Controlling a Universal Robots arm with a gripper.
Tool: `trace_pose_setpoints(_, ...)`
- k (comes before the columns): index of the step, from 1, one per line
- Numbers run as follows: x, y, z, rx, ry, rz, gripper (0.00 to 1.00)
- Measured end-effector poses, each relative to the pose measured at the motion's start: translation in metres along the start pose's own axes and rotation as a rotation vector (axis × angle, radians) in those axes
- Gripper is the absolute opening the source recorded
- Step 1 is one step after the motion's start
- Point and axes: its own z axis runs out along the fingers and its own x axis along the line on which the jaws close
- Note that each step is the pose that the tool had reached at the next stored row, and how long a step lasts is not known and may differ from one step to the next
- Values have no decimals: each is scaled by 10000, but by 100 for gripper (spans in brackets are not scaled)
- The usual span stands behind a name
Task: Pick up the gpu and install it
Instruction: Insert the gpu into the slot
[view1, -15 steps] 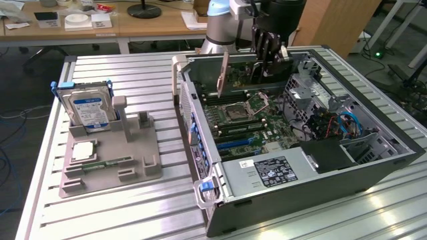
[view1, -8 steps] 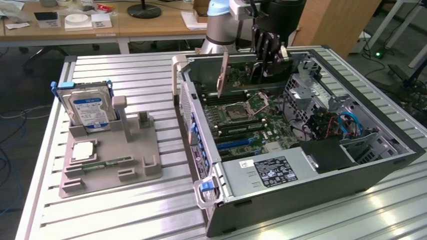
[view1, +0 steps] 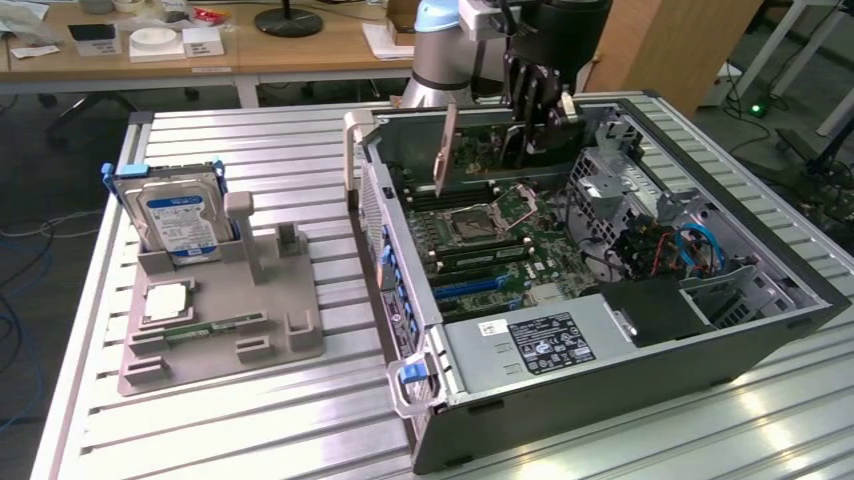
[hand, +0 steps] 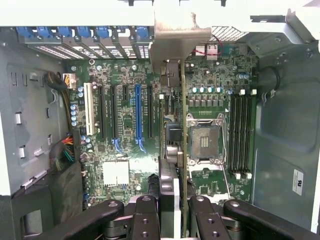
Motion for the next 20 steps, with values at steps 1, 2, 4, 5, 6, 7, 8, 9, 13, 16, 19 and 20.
trace_pose_setpoints(1, 4, 0, 6, 0, 6, 2, 28)
trace_pose_setpoints(2, 10, 0, 13, 0, 6, 6, 28)
trace_pose_setpoints(4, 19, 2, 37, 1, 6, 23, 28)
trace_pose_setpoints(5, 21, 2, 45, 2, 8, 41, 28)
trace_pose_setpoints(6, 25, -6, 53, 2, 10, 53, 28)
trace_pose_setpoints(7, 26, -6, 59, 2, 12, 75, 28)
trace_pose_setpoints(8, 26, -5, 66, 3, 13, 88, 28)
trace_pose_setpoints(9, 27, -4, 78, 3, 14, 105, 28)
trace_pose_setpoints(13, 34, 0, 98, 7, 23, 201, 28)
trace_pose_setpoints(16, 49, 0, 106, 5, 53, 246, 28)
trace_pose_setpoints(19, 69, 1, 111, 9, 138, 269, 28)
trace_pose_setpoints(20, 70, 1, 121, 10, 161, 277, 28)
